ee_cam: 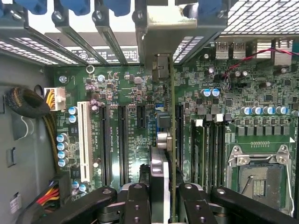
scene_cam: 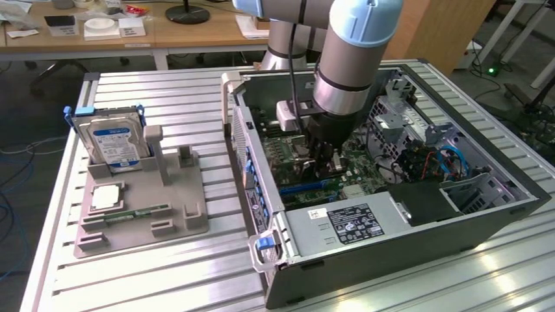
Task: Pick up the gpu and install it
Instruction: 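Insert the gpu into the slot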
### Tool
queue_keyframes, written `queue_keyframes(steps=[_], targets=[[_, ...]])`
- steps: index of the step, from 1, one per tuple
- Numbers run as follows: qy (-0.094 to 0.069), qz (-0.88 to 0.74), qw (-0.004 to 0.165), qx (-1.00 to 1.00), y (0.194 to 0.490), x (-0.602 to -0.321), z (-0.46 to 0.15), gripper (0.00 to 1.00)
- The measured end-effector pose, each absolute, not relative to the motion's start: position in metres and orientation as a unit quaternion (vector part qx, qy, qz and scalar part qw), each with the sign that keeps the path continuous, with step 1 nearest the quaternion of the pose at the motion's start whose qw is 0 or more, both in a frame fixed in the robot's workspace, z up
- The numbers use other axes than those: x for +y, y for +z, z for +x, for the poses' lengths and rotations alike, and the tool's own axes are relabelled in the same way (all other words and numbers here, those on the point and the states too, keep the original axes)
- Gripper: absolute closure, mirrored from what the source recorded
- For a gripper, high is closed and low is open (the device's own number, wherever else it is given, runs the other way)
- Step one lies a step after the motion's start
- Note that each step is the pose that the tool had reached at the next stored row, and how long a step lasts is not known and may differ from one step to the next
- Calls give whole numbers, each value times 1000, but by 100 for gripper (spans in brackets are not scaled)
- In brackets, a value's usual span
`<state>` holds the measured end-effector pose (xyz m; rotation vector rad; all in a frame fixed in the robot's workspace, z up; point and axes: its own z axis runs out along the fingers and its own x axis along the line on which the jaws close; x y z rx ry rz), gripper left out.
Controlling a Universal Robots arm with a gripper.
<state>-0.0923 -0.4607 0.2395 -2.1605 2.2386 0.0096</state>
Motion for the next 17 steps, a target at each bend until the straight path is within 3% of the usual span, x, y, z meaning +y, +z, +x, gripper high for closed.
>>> queue_keyframes(steps=[17], targets=[[3,-694,15,719,230,-461,-98,72]])
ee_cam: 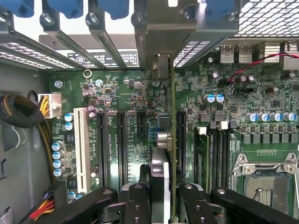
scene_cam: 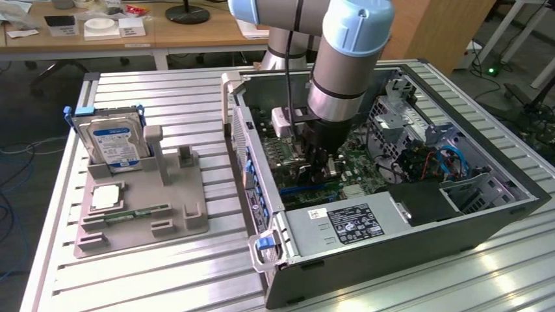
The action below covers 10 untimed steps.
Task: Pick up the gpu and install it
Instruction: 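Insert the gpu into the slot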
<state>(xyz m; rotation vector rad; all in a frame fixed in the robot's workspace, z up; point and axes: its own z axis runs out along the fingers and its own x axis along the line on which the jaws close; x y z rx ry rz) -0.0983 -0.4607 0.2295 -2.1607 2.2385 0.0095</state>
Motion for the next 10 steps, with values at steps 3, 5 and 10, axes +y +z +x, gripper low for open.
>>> queue_keyframes(steps=[3,5,10], targets=[[3,-694,15,720,229,-461,-99,72],[3,-694,15,720,229,-461,-100,72],[3,-694,15,720,228,-461,-101,72]])
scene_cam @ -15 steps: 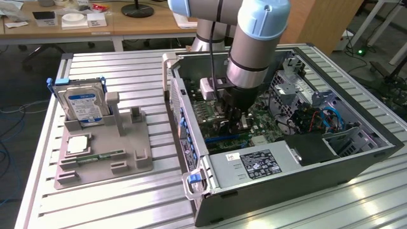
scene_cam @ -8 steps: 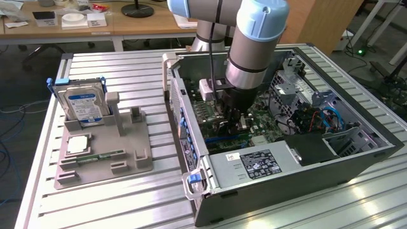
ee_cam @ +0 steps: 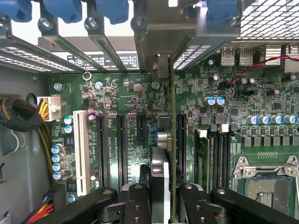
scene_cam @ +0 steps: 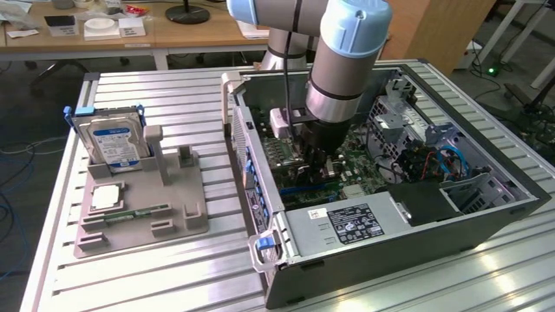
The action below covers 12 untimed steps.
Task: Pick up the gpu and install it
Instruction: 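Insert the gpu into the slot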
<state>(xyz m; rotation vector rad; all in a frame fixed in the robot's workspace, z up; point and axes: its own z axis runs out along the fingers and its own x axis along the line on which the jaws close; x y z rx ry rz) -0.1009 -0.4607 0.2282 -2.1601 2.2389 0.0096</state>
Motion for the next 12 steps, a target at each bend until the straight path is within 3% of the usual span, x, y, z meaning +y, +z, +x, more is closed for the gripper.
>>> queue_keyframes(steps=[12], targets=[[3,-694,15,720,227,-460,-101,72]])
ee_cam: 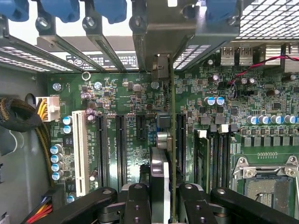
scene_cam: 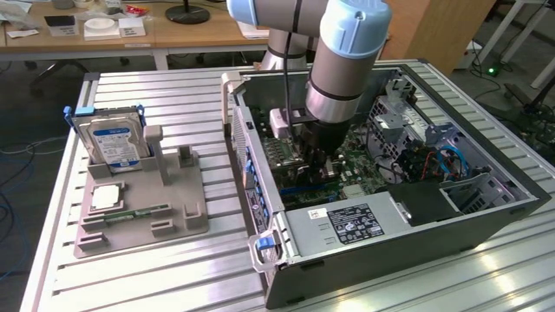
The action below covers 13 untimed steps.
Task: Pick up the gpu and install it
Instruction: 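Insert the gpu into the slot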
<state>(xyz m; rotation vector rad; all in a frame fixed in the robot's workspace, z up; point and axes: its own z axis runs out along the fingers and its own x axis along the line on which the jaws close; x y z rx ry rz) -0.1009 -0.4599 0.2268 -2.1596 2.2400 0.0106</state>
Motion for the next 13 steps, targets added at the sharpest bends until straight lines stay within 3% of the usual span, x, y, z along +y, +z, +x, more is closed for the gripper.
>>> queue_keyframes(steps=[13], targets=[[5,-694,13,720,225,-460,-101,72]])
